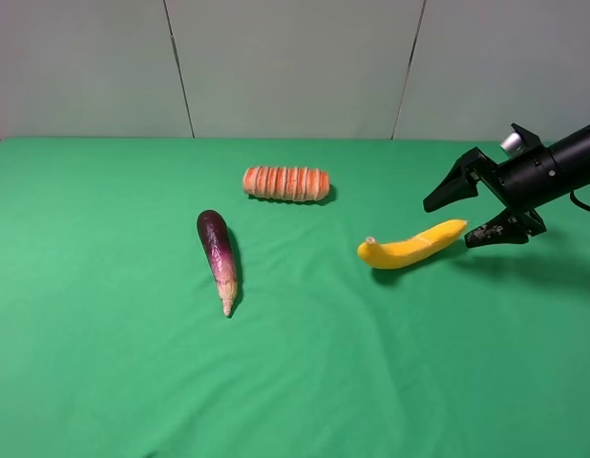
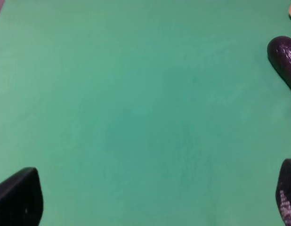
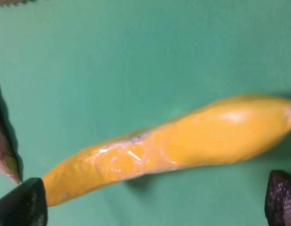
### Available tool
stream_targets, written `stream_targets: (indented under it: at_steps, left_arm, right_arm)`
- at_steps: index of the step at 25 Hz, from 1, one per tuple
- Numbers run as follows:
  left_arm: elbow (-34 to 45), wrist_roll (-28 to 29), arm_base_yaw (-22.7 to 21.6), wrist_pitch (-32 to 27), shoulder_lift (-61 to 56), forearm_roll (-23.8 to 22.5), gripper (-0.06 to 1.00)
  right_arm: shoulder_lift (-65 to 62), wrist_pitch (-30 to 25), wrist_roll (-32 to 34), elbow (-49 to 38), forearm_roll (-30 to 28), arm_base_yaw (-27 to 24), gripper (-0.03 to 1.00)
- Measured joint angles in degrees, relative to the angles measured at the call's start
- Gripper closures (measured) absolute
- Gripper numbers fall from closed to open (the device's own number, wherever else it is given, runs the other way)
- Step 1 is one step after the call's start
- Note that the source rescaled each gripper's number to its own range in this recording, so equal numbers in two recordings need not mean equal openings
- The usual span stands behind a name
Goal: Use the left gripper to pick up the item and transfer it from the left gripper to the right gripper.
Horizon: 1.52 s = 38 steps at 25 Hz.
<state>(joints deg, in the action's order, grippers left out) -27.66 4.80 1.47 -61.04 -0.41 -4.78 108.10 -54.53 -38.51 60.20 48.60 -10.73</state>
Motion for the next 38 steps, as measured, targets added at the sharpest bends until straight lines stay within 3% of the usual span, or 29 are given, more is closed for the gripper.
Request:
stream_targets:
  at_steps: [23, 32, 38]
  left_arm:
    - [0.0, 0.0, 0.0, 0.1, 0.0, 0.0, -0.06]
    - [0.0, 0.0, 0.0, 0.1, 0.0, 0.0, -0.06]
    - [0.0, 0.0, 0.0, 0.1, 0.0, 0.0, -0.06]
  right_arm:
    - [-20.7, 0.5, 11.0, 0.0, -12.0, 0.0, -0.03]
    - [-31.2, -2.1, 13.1, 0.0, -13.6, 0.0, -0.03]
    - [-39.3, -4.1, 16.1, 0.0, -18.4, 1.2, -0.03]
